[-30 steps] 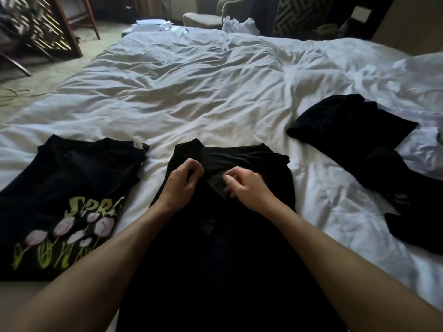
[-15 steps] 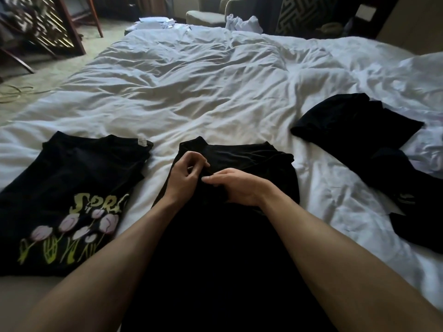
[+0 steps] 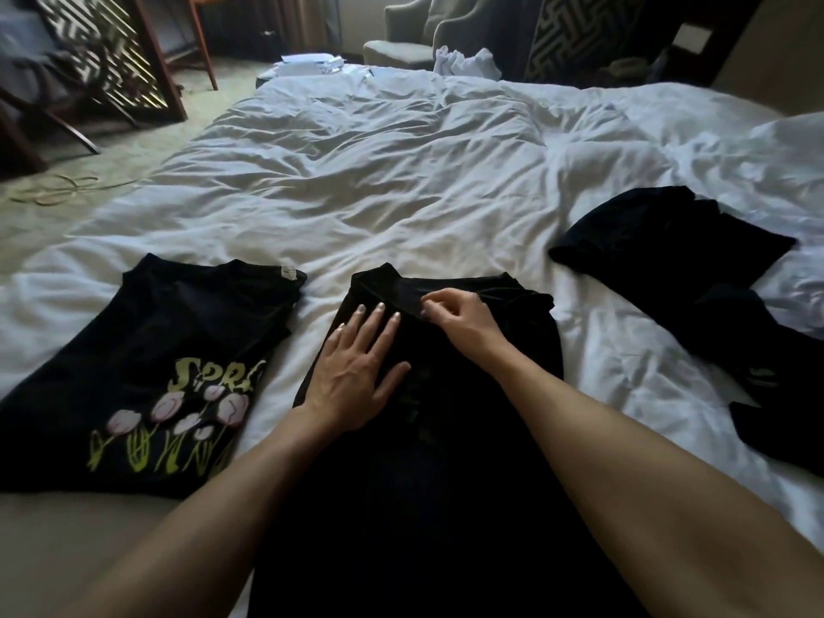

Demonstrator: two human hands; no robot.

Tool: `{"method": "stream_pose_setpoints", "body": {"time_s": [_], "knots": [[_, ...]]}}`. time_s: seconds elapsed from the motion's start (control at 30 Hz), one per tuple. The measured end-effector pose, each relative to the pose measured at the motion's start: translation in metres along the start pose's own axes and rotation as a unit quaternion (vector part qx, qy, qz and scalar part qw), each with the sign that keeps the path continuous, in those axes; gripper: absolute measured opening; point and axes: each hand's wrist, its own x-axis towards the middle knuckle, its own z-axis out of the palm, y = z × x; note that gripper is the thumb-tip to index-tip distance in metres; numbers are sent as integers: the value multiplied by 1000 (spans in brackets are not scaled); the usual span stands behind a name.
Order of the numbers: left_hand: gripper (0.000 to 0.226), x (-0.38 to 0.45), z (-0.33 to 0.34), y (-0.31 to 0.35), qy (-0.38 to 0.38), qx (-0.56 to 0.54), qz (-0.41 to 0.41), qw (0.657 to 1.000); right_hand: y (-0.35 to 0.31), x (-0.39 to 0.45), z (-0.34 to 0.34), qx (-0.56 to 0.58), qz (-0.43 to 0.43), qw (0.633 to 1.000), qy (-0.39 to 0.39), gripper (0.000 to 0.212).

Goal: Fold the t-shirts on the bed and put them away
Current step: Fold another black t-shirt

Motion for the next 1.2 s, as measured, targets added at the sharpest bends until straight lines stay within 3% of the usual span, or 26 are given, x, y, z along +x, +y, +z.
{"method": "stream_pose_setpoints", "body": {"time_s": [0.1,0.23,0.4,0.53,0.9,1.03,1.2], "knots": [[98,2,0,1,-87,25,43,995,16,-12,-12,-31,-72,994,78,24],[89,15,-1,2,-58,-59,-41,996,54,-38,-45,-190,-109,972,84,60],[77,19,5,-3,-137,20,-85,987,82,-77,-63,-386,-71,918,-63,91],[78,15,5,-7,-152,18,-121,981,79,-83,-48,-433,-56,895,-88,109],[76,9,2,-20,-176,60,-134,973,90,-84,-63,-426,-20,900,-95,114],[76,5,0,-20,-150,79,-123,978,83,-85,-60,-443,-17,892,-89,94],[67,-28,-9,-2,-83,60,-123,987,74,-107,-61,-381,24,923,-38,78]]}}
